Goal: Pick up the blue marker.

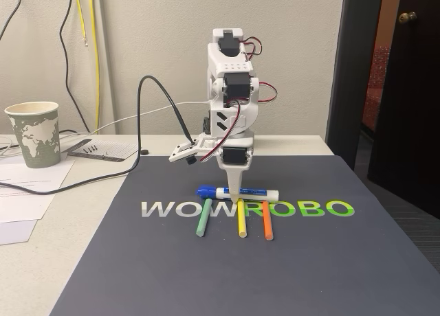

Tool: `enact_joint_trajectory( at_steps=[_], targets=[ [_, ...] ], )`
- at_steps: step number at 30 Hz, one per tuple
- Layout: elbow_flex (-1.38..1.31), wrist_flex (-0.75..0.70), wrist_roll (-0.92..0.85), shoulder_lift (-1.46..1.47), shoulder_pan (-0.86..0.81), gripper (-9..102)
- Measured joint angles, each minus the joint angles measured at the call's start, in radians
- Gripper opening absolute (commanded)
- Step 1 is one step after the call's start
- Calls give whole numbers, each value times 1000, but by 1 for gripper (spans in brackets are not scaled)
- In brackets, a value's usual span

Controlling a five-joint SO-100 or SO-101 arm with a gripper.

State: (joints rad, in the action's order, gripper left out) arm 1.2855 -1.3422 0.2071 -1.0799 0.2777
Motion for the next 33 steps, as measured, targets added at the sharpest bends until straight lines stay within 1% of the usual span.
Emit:
enact_joint_trajectory(
  at_steps=[6,17,20,24,29,33],
  targets=[
    [0,0,6,0,0,3],
    [0,8,18,0,-6,2],
    [0,-9,31,-14,-14,2],
    [15,-14,34,-78,-21,2],
    [172,67,34,-250,-21,2],
    [198,58,34,-353,-29,2]
  ],
)
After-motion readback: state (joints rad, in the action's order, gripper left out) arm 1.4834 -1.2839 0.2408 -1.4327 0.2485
